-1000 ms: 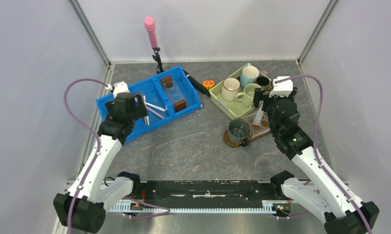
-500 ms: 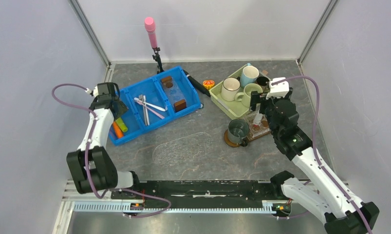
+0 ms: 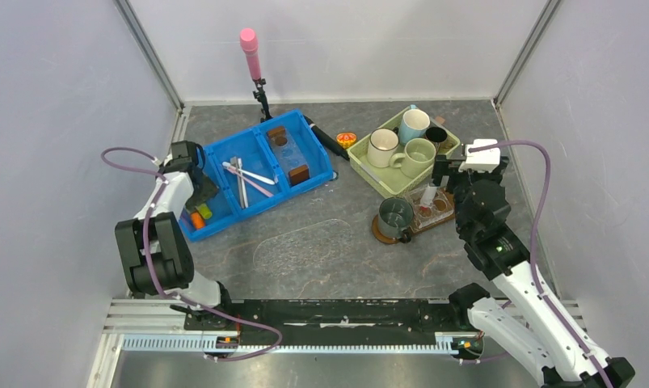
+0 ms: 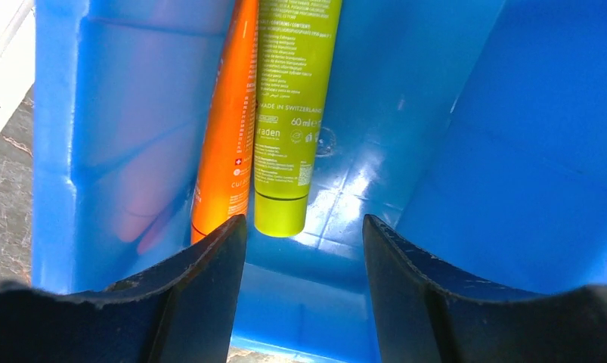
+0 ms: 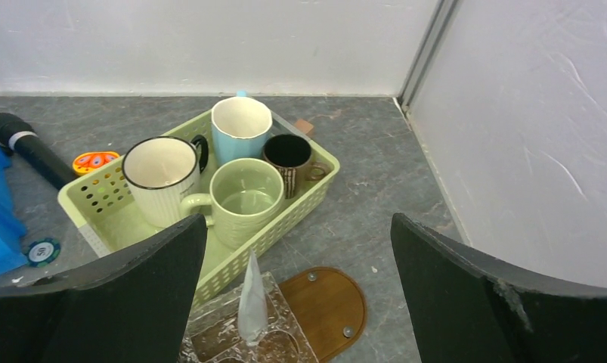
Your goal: Prepare toiletry sets of a toothbrush and toothpaste on the tray
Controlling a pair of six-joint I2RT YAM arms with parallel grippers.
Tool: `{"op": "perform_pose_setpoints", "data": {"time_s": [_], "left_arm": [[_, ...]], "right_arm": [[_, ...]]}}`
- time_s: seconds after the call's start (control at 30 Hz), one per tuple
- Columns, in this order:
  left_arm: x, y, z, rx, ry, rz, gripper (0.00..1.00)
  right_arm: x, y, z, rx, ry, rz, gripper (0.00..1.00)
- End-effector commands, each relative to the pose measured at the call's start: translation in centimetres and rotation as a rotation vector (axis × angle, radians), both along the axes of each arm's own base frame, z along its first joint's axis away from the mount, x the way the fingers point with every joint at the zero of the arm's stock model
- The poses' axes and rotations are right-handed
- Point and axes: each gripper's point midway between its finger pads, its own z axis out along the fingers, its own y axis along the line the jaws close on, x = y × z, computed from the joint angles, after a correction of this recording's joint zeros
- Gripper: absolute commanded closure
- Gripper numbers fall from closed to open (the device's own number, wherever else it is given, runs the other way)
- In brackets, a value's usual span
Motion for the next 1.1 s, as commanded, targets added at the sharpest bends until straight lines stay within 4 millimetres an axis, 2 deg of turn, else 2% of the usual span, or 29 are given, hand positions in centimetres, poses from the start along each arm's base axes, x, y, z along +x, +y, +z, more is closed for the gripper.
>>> {"op": "perform_pose_setpoints", "data": {"time_s": [0.0,0.2,0.47,0.63,0.67,0.73,0.8,1.0,1.07], "left_arm": [[-1.1,0.4,-1.6,-0.007,0.049,0.067,0.35],[-0.6,-0.2,-3.5,-0.062,0.082,0.082,0.37],[-0.1,-0.7,-5.0,-0.096,0.098,0.082,0.39],[0.2,-1.2,-5.9,-0.130,0.118,0.072,0.50],[0.2,-1.3,-5.9,-0.134,0.116,0.071,0.55],[0.2,-1.3,-5.5,-0.134,0.106,0.067,0.66],[0.2,-1.3,-4.6,-0.128,0.086,0.062,0.70],[-0.1,-0.7,-0.7,-0.077,0.005,0.063,0.71],[-0.1,-0.6,0.6,-0.066,-0.034,0.064,0.75]], "right_arm": [[-0.5,-1.3,0.6,-0.009,-0.041,-0.065,0.02],[-0.7,-1.5,0.3,-0.014,-0.039,-0.071,0.02],[-0.7,-1.8,0.5,-0.010,-0.058,-0.085,0.02],[-0.7,-1.7,0.6,-0.008,-0.059,-0.082,0.02],[-0.7,-1.7,0.7,-0.008,-0.060,-0.081,0.02],[-0.7,-1.8,0.8,-0.008,-0.063,-0.083,0.02],[-0.8,-1.8,0.9,-0.006,-0.065,-0.083,0.02],[-0.8,-1.8,1.1,-0.008,-0.070,-0.083,0.02],[-0.8,-1.8,1.2,-0.015,-0.068,-0.084,0.02]]}}
